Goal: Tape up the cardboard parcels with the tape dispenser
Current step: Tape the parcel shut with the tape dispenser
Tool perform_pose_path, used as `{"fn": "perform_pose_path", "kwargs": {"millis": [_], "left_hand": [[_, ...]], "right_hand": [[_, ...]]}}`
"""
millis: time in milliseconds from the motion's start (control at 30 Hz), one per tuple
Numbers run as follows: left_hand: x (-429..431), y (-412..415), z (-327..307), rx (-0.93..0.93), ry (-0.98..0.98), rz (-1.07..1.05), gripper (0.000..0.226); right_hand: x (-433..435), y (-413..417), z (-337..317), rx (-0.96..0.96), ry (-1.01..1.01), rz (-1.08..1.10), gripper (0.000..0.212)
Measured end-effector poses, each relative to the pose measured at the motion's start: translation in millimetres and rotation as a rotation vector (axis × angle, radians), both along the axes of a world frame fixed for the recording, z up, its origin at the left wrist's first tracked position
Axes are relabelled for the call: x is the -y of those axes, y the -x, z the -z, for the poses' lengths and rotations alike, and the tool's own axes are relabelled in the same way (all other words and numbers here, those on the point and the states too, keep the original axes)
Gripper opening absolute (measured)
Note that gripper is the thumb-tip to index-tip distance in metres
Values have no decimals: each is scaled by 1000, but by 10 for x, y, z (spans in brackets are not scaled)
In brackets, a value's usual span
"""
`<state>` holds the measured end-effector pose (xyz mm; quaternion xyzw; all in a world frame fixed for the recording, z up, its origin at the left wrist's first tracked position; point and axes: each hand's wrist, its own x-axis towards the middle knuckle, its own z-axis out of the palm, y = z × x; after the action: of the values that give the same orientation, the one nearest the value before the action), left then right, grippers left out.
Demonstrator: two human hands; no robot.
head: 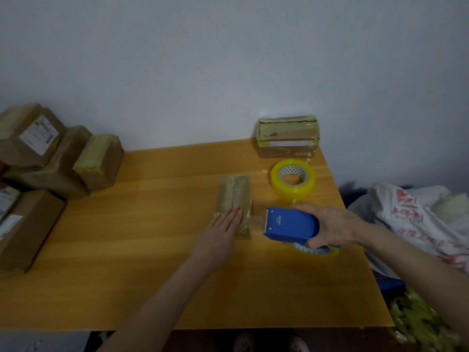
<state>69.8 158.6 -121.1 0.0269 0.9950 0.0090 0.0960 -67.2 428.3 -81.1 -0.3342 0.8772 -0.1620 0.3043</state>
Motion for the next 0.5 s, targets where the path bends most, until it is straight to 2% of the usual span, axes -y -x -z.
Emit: {"fn": "perform_pose_path", "kwargs": {"millis": [133, 500], "left_hand": [[-9, 0, -4, -35, -10, 5, 71], [33, 18, 16, -53, -85, 29, 74]], "right_hand": [[-31, 51, -38, -79, -106, -51, 77], [787, 4, -68, -191, -313, -166, 55]]}}
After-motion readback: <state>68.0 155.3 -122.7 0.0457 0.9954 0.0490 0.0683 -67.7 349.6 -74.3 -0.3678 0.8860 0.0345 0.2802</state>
